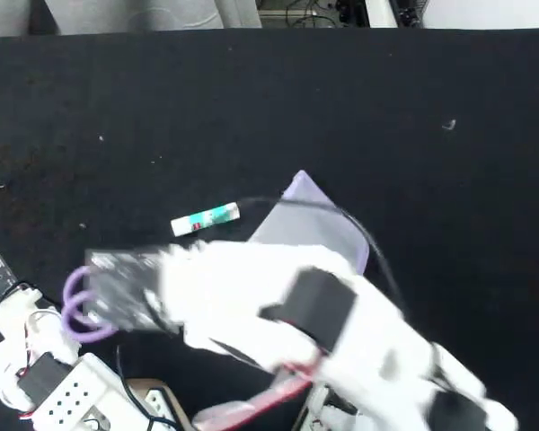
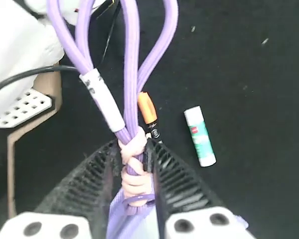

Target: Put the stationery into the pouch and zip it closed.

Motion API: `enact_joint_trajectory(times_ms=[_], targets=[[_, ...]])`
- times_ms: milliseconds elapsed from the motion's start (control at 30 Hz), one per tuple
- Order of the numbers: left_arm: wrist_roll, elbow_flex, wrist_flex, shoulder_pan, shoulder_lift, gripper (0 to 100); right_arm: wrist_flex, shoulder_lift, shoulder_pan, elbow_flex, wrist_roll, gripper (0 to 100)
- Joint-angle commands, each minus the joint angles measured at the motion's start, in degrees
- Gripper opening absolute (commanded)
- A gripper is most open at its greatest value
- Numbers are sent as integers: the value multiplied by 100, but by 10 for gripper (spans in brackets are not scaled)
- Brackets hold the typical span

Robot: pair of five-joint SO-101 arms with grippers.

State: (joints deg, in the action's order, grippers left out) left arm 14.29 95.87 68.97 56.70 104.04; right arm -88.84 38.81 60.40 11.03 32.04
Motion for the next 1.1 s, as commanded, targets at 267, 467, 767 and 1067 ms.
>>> enact_joint_trajectory(times_ms=[267, 467, 767, 1067], targets=[[26, 154, 53, -40, 26, 33, 1987, 5103, -774, 3837, 290, 11], [26, 154, 53, -66, 26, 33, 2593, 6334, -1662, 5499, 308, 11], [26, 154, 62, -66, 26, 33, 4053, 6404, -2514, 6053, 334, 11], [26, 154, 70, -48, 26, 33, 6558, 3996, -2646, 5684, 299, 11]])
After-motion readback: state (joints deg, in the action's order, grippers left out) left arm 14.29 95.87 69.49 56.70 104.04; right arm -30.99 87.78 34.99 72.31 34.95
